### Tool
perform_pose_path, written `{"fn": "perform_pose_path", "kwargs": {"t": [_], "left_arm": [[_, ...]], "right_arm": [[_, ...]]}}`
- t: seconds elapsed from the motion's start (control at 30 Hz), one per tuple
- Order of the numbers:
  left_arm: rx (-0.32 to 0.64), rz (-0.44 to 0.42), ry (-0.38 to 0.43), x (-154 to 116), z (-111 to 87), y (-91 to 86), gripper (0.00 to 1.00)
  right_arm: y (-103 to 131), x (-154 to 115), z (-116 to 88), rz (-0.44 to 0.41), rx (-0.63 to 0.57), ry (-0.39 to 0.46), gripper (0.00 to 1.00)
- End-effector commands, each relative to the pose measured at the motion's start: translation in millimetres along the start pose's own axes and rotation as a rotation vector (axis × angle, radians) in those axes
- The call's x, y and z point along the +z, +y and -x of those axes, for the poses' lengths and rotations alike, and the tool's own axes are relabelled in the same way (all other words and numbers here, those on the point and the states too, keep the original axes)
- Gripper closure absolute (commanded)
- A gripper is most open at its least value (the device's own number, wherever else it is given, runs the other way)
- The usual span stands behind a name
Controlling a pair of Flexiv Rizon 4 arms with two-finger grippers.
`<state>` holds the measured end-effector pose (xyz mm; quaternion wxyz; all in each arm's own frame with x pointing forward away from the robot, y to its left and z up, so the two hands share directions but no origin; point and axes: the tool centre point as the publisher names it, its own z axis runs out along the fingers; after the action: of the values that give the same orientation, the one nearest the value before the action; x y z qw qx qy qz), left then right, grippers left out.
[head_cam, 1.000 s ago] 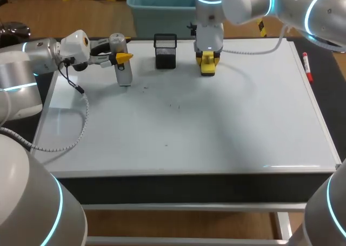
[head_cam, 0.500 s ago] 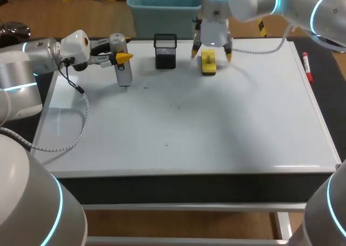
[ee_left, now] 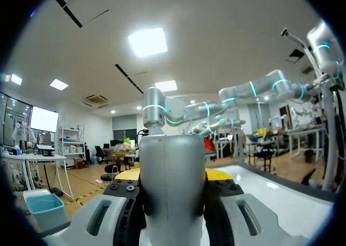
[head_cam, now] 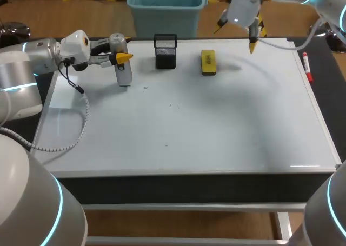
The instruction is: Pick up the inspection probe, press it on each red-marked spot on the whiteboard one by one, put down the probe, pick up the eraser, and wipe off all the red marks.
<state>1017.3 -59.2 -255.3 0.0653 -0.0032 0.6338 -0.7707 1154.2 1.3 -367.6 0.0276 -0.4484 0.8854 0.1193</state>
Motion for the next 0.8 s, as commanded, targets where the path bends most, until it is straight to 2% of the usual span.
{"fn": "perform_pose_path", "kwargs": {"t": [0.03,0.1,0.23,0.27,0.33,0.6,0.73,0.8], "left_arm": [[0.000,-0.001,0.003,0.1,0.9,-0.7,1.00],[0.000,-0.001,0.003,0.1,0.9,-0.7,1.00],[0.000,-0.001,0.003,0.1,0.9,-0.7,1.00],[0.000,-0.001,0.003,0.1,0.9,-0.7,1.00],[0.000,-0.001,0.003,0.1,0.9,-0.7,1.00],[0.000,-0.001,0.003,0.1,0.9,-0.7,1.00],[0.000,-0.001,0.003,0.1,0.9,-0.7,1.00],[0.000,-0.001,0.003,0.1,0.9,-0.7,1.00]], "right_arm": [[-15.3,-16.6,-6.6,0.127,0.291,-0.079,0.00],[-22.7,-21.7,-7.8,0.133,0.389,-0.064,0.00],[-27.8,-32.3,-10.6,0.206,0.486,-0.091,0.00],[-29.6,-36.0,-11.5,0.248,0.504,-0.113,0.00],[-32.3,-41.3,-13.2,0.261,0.550,-0.122,0.00],[-31.2,-55.2,-25.6,0.380,0.603,-0.203,0.00],[-28.9,-58.0,-30.5,0.379,0.605,-0.226,0.00],[-27.5,-59.4,-31.2,0.356,0.624,-0.203,0.00]]}}
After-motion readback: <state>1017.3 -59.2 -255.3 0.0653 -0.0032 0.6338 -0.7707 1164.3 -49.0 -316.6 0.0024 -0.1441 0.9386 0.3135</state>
